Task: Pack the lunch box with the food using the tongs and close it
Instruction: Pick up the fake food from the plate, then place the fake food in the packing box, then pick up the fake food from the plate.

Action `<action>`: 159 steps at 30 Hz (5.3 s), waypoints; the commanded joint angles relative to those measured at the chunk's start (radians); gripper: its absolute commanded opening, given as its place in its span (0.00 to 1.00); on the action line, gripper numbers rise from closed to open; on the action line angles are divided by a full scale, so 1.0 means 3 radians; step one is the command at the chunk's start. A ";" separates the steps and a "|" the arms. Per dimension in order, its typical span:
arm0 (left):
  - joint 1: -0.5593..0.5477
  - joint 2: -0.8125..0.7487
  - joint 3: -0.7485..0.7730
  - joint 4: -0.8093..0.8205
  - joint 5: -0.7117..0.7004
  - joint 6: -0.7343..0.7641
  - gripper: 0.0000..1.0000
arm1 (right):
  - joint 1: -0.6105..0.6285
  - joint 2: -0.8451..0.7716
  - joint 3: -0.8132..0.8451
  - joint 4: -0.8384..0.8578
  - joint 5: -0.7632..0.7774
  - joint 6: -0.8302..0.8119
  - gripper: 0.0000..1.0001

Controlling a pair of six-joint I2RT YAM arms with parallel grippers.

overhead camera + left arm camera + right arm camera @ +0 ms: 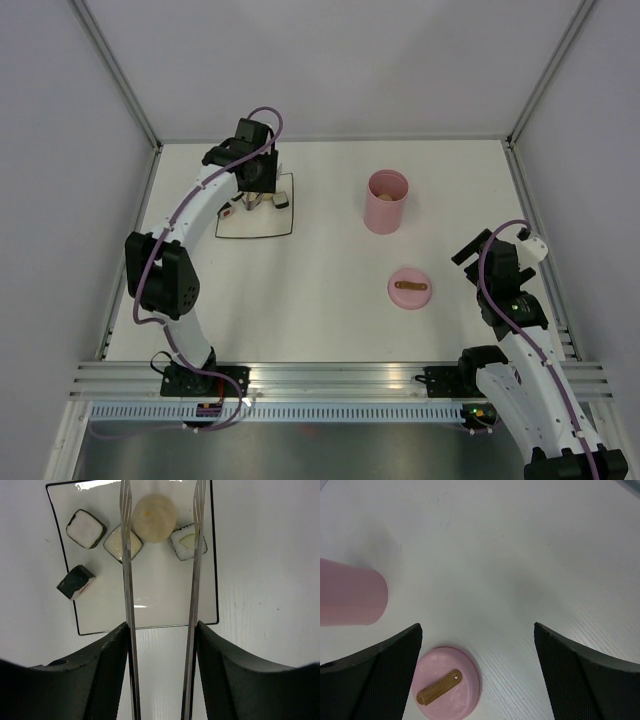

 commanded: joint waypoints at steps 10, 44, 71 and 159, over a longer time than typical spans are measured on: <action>0.0075 0.0090 -0.0198 0.0255 -0.0076 -0.0122 0.60 | -0.0014 0.0027 0.0016 0.0002 0.0047 0.0029 0.98; 0.0147 0.0243 -0.0219 0.0409 0.0144 -0.0061 0.33 | -0.0014 0.0032 0.0077 -0.0028 0.0047 0.0111 0.98; -0.1172 -0.0524 0.0916 0.0107 0.0169 0.0200 0.27 | -0.0075 0.0064 0.0226 -0.0371 -0.0091 0.0387 0.98; -0.0303 -0.1332 -0.0970 0.0219 -0.0061 -0.0659 0.57 | -0.0075 0.0027 -0.0322 0.0253 -0.0633 0.0029 0.98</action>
